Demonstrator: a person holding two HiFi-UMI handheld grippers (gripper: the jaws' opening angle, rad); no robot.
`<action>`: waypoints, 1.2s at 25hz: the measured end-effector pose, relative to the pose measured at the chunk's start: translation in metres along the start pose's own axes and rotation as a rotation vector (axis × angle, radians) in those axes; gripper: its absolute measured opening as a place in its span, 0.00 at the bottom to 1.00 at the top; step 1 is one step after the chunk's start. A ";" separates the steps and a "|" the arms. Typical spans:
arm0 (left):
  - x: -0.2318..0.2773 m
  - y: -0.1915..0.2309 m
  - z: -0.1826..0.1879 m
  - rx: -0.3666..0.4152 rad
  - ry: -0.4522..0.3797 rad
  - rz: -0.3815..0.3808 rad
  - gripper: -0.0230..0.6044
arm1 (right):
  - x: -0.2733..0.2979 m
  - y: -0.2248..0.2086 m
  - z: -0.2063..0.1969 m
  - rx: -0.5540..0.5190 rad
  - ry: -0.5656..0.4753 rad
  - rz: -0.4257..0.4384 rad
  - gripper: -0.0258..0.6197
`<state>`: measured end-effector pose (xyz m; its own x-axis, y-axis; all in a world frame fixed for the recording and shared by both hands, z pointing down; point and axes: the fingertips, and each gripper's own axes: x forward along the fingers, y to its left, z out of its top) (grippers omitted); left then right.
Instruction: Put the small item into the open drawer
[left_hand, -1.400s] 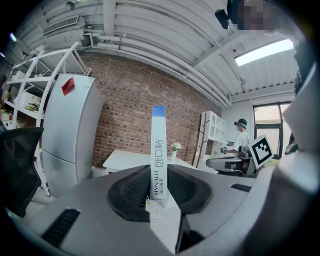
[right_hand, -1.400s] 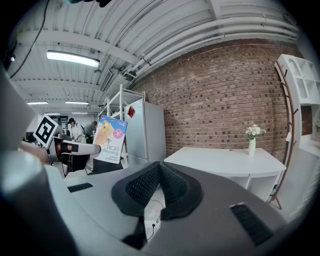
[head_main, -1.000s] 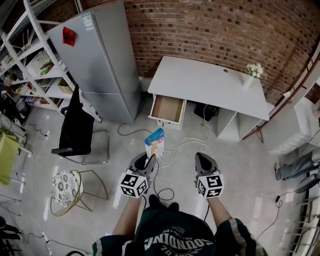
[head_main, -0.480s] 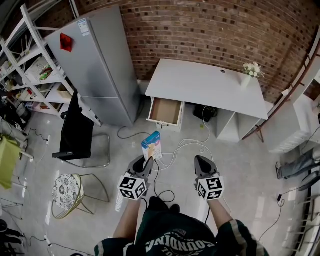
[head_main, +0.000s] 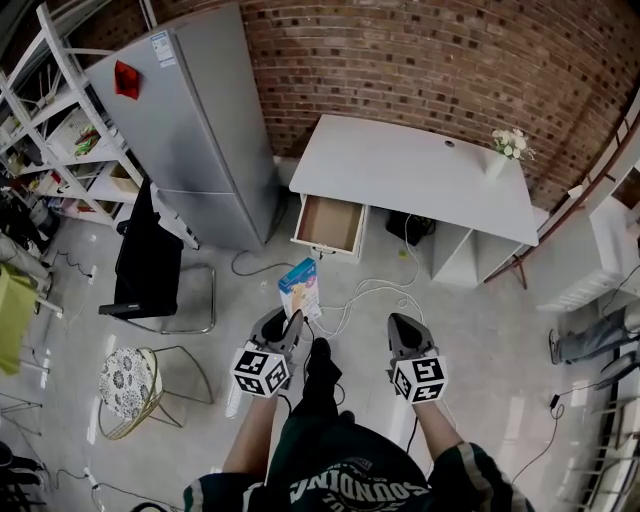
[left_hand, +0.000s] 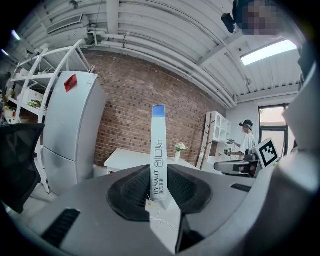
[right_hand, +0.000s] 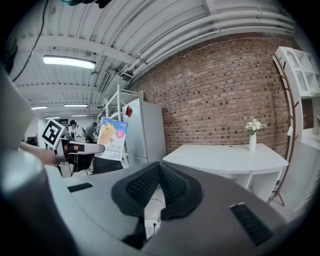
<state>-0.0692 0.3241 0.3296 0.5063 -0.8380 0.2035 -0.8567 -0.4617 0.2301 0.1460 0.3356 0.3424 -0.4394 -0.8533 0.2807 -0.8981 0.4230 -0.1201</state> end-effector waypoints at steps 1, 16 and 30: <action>0.008 0.005 0.001 -0.004 0.001 -0.001 0.20 | 0.007 -0.004 0.001 0.000 0.002 -0.002 0.08; 0.193 0.127 0.014 -0.070 0.069 -0.041 0.20 | 0.208 -0.073 0.046 -0.011 0.062 -0.019 0.08; 0.309 0.189 0.002 -0.100 0.185 -0.106 0.20 | 0.330 -0.136 0.075 0.002 0.114 -0.040 0.08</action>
<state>-0.0748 -0.0230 0.4340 0.6107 -0.7142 0.3422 -0.7881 -0.5059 0.3507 0.1219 -0.0269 0.3798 -0.3986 -0.8292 0.3918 -0.9150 0.3887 -0.1083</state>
